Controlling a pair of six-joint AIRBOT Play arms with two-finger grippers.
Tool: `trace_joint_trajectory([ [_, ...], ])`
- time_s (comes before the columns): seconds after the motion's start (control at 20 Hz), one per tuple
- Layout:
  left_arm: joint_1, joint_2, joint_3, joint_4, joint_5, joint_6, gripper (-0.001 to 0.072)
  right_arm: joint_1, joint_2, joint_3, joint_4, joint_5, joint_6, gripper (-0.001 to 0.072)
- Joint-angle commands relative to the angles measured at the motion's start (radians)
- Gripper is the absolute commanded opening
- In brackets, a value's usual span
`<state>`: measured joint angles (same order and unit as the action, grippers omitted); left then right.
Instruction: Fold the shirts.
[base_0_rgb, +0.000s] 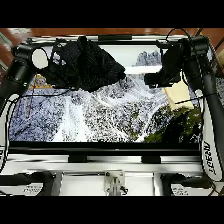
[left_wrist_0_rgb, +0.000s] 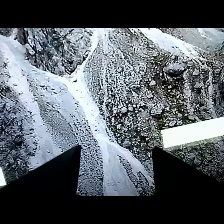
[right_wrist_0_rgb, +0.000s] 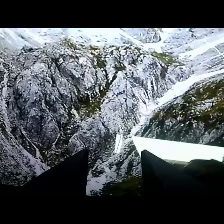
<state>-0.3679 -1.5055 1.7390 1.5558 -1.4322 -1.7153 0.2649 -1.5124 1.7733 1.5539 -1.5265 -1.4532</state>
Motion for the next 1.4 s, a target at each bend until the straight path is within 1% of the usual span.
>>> trace_joint_trajectory([
  [0.0, 0.000, 0.000, 0.001, 0.000, 0.000, 0.000, 0.0539, 0.000, 0.000, 0.001, 0.000, 0.000, 0.000, 0.0452],
  [0.75, 0.000, 0.000, 0.001, 0.000, 0.000, 0.000, 0.0538, 0.000, -0.001, 0.001, 0.000, 0.003, 0.000, 0.0452],
  [0.85, 0.000, -0.002, 0.001, -0.002, 0.004, 0.000, 0.0539, 0.000, 0.000, 0.001, 0.000, 0.064, 0.000, 0.0452],
  [0.9, 0.000, -0.006, 0.001, -0.008, 0.028, 0.000, 0.0538, 0.000, 0.000, 0.001, 0.000, 0.093, 0.000, 0.0452],
  [1.05, 0.000, -0.029, 0.001, -0.020, 0.137, 0.001, 0.0539, 0.000, -0.002, 0.001, -0.015, 0.113, 0.000, 0.0452],
  [1.1, 0.003, -0.043, 0.001, -0.006, 0.200, 0.005, 0.0552, 0.000, -0.002, 0.001, -0.018, 0.110, 0.000, 0.0452],
  [1.15, 0.010, -0.060, 0.001, 0.006, 0.270, 0.003, 0.0636, 0.000, -0.002, 0.001, -0.016, 0.113, 0.001, 0.0452],
  [1.2, 0.026, -0.083, 0.002, 0.008, 0.342, -0.008, 0.0694, 0.000, -0.002, 0.001, -0.016, 0.123, 0.001, 0.0452],
  [1.35, 0.085, -0.170, 0.007, 0.008, 0.472, -0.010, 0.0693, 0.000, -0.002, 0.001, -0.006, 0.176, 0.001, 0.0452],
])
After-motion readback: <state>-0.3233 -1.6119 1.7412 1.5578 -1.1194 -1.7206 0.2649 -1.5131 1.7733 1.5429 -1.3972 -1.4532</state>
